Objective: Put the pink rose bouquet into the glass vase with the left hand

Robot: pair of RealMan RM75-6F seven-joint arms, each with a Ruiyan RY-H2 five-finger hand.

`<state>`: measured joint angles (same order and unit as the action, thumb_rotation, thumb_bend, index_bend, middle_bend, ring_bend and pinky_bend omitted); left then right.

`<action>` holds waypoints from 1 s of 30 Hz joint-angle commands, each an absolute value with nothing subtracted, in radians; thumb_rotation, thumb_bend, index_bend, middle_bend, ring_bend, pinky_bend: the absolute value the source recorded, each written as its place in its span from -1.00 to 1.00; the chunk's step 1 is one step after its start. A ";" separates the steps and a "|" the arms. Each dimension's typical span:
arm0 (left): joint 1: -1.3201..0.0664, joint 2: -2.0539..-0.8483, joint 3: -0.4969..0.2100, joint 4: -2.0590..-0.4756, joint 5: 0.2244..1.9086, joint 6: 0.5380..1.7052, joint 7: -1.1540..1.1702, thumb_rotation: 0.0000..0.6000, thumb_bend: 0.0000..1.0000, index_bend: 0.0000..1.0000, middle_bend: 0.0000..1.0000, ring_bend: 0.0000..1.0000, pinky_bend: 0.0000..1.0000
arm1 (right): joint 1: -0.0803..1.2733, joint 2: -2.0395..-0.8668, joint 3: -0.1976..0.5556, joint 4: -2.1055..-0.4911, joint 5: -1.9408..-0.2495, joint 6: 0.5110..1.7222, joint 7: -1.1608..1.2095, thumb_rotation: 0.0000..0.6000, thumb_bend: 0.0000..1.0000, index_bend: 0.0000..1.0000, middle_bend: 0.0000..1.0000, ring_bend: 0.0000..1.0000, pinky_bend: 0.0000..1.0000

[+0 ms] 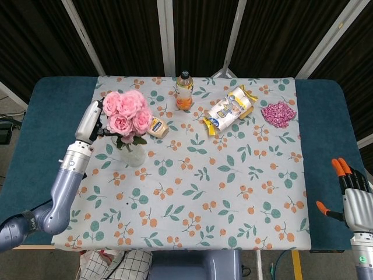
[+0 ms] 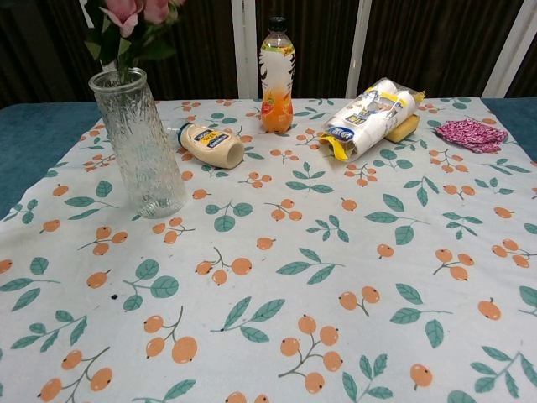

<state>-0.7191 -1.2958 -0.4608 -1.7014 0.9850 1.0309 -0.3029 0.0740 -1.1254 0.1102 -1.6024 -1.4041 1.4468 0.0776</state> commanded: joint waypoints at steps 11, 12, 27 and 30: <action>-0.709 -1.137 -0.400 -1.755 0.959 0.838 -0.287 1.00 -0.73 -0.85 -0.77 -1.00 -0.80 | 0.072 -1.122 0.112 -1.610 -1.407 1.454 0.078 1.00 -0.56 -1.00 -1.00 -0.92 -0.88; -0.707 -1.123 -0.397 -1.762 0.954 0.832 -0.282 1.00 -0.73 -0.87 -0.77 -1.00 -0.80 | 0.071 -1.122 0.112 -1.611 -1.408 1.456 0.078 1.00 -0.56 -1.00 -1.00 -0.92 -0.88; -0.586 -0.921 -0.279 -1.911 1.001 1.035 0.005 1.00 -0.73 -0.87 -0.76 -1.00 -0.76 | 0.066 -1.118 0.112 -1.623 -1.417 1.470 0.076 1.00 -0.56 -1.00 -1.00 -0.92 -0.88; -0.536 -0.918 -0.255 -1.966 1.058 1.162 0.080 1.00 -0.73 -0.86 -0.76 -1.00 -0.76 | 0.068 -1.120 0.110 -1.625 -1.421 1.468 0.070 1.00 -0.56 -1.00 -1.00 -0.92 -0.88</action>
